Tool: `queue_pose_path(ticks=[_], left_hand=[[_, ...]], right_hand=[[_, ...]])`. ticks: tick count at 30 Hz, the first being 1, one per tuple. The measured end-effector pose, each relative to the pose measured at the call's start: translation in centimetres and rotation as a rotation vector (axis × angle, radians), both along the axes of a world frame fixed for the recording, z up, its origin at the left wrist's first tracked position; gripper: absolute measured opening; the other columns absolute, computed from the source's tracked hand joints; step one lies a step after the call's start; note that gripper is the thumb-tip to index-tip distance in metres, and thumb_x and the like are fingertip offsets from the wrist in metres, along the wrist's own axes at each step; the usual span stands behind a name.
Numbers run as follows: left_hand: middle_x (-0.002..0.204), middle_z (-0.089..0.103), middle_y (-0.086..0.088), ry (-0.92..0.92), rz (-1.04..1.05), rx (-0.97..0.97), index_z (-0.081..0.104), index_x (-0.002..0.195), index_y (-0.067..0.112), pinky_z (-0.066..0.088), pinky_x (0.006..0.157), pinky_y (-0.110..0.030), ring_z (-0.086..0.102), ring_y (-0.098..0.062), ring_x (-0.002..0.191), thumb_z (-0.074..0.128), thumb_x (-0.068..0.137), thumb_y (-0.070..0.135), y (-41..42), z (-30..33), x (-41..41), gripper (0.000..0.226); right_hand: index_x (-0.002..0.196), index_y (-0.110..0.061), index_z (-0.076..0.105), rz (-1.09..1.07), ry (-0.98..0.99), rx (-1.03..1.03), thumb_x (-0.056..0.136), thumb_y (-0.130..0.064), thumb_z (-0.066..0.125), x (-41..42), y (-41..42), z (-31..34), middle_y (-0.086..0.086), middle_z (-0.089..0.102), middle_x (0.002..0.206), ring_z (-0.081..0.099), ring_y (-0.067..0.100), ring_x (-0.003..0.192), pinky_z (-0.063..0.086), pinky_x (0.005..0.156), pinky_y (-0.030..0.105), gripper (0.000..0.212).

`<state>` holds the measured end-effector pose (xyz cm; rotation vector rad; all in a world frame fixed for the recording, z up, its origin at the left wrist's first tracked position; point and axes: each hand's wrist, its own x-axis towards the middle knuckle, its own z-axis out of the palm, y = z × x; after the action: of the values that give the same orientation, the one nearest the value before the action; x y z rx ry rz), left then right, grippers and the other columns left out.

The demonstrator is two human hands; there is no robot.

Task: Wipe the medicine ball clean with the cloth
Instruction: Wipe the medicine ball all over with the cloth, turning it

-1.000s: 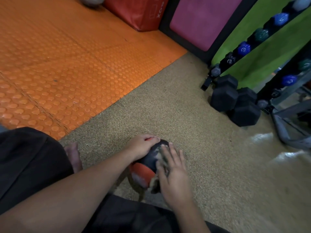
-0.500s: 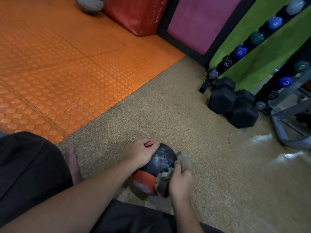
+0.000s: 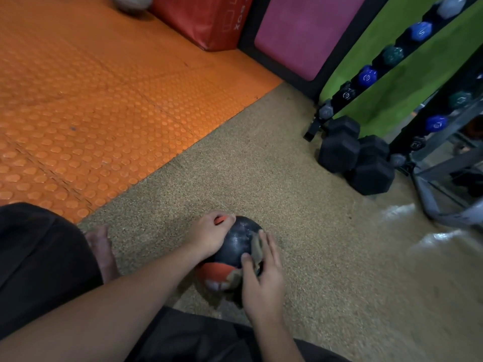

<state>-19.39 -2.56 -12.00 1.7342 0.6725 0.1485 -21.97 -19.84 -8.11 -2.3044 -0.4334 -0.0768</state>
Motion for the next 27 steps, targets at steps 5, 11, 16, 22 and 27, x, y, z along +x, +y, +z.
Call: queue_pose_path(ticks=[5, 11, 16, 22, 27], left_hand=[[0.121, 0.07, 0.007, -0.017, -0.054, 0.018, 0.072, 0.114, 0.039, 0.048, 0.102, -0.034, 0.064, -0.02, 0.115, 0.054, 0.097, 0.065, 0.8, 0.0, -0.2, 0.036], [0.164, 0.034, 0.021, -0.22, -0.607, 0.5, 0.04, 0.154, 0.052, 0.028, 0.122, -0.044, 0.031, -0.006, 0.148, 0.034, 0.098, 0.08, 1.8, 1.9, -0.4, 0.063], [0.166, 0.019, 0.029, -0.123, -0.834, 0.533, 0.027, 0.156, 0.056, 0.025, 0.126, -0.045, 0.024, -0.008, 0.153, 0.078, 0.053, 0.091, 2.1, 3.1, -0.5, 0.12], [0.168, 0.007, 0.029, -0.124, -0.953, 0.469, 0.01, 0.152, 0.069, 0.025, 0.128, -0.047, 0.014, -0.003, 0.157, 0.091, 0.056, 0.073, 5.7, 2.3, -1.1, 0.126], [0.166, -0.006, 0.036, -0.092, -0.925, 0.466, -0.001, 0.145, 0.077, 0.023, 0.128, -0.05, 0.01, -0.006, 0.158, 0.088, 0.053, 0.082, 5.6, 2.2, -1.8, 0.129]], right_hand=[[0.143, -0.042, 0.058, 0.116, -0.068, -0.076, 0.096, -0.043, 0.054, 1.7, -0.8, 0.0, -0.018, 0.035, 0.162, 0.033, 0.01, 0.15, 0.03, 0.122, 0.035, 0.048], [0.123, -0.015, 0.074, -0.199, 0.033, 0.131, 0.088, -0.037, 0.056, 1.9, -0.6, 0.7, -0.013, 0.051, 0.112, 0.058, 0.014, 0.107, 0.051, 0.101, 0.046, 0.046], [0.123, -0.026, 0.07, -0.301, 0.014, 0.225, 0.081, -0.032, 0.06, 1.9, -1.0, 1.2, -0.005, 0.071, 0.116, 0.067, 0.016, 0.109, 0.054, 0.099, 0.048, 0.043], [0.138, -0.025, 0.064, 0.35, -0.311, -0.396, 0.071, -0.021, 0.06, -1.2, -0.9, 2.8, -0.014, 0.056, 0.149, 0.05, 0.017, 0.125, 0.048, 0.104, 0.032, 0.067], [0.137, -0.028, 0.066, 0.162, -0.206, -0.322, 0.076, 0.001, 0.063, 1.4, -2.5, 2.8, -0.018, 0.058, 0.144, 0.054, 0.013, 0.118, 0.052, 0.101, 0.035, 0.068]])
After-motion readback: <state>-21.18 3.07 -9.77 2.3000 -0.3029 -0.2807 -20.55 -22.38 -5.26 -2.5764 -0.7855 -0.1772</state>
